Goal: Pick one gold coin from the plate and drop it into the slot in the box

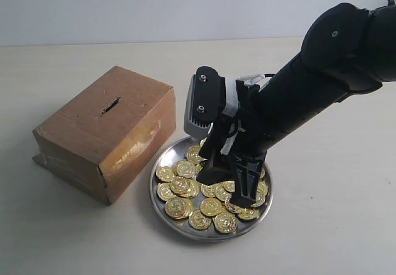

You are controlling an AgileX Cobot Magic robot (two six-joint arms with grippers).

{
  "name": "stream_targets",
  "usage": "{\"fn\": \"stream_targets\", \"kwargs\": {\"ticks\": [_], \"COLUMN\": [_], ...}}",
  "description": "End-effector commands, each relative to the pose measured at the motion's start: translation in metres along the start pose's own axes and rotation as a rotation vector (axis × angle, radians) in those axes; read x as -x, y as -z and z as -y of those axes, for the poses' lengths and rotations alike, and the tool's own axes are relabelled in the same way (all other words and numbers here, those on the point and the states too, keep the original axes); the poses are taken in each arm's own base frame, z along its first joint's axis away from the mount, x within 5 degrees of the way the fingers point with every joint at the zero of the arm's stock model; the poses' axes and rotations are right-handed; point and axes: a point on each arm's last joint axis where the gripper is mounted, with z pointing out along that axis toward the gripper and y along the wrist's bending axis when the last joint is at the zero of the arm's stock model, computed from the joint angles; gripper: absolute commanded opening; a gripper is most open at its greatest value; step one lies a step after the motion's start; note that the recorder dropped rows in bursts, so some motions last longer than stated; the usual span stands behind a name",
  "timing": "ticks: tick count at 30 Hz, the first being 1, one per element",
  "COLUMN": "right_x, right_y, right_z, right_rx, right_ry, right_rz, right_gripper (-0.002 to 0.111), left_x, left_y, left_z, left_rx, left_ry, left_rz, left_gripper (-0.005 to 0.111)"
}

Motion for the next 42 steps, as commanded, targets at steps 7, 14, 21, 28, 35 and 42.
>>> {"fn": "stream_targets", "kwargs": {"ticks": [7, 14, 21, 28, 35, 42], "right_x": [0.001, 0.001, 0.004, 0.005, 0.005, 0.006], "right_y": [0.001, 0.002, 0.002, 0.002, 0.002, 0.002], "right_z": [0.002, 0.003, 0.004, 0.004, 0.004, 0.004], "right_rx": [-0.045, -0.055, -0.061, -0.061, -0.061, -0.061], "right_ry": [0.006, 0.006, 0.005, 0.014, 0.016, 0.000], "right_rz": [0.014, 0.016, 0.043, 0.051, 0.050, 0.064], "right_gripper": [0.021, 0.021, 0.021, 0.021, 0.021, 0.021], "left_x": [0.005, 0.009, 0.009, -0.003, -0.025, -0.028], "left_y": [-0.042, -0.082, -0.121, -0.148, -0.173, -0.188], "left_z": [0.030, 0.031, 0.026, 0.019, 0.023, 0.018], "left_rx": [-0.228, -0.300, -0.438, -0.398, -0.372, -0.338], "left_ry": [0.030, 0.086, 0.192, 0.201, 0.171, 0.164], "left_rz": [-0.346, -0.553, -0.718, -0.795, -0.898, -0.905], "left_gripper": [0.046, 0.046, 0.046, 0.046, 0.046, 0.046]}}
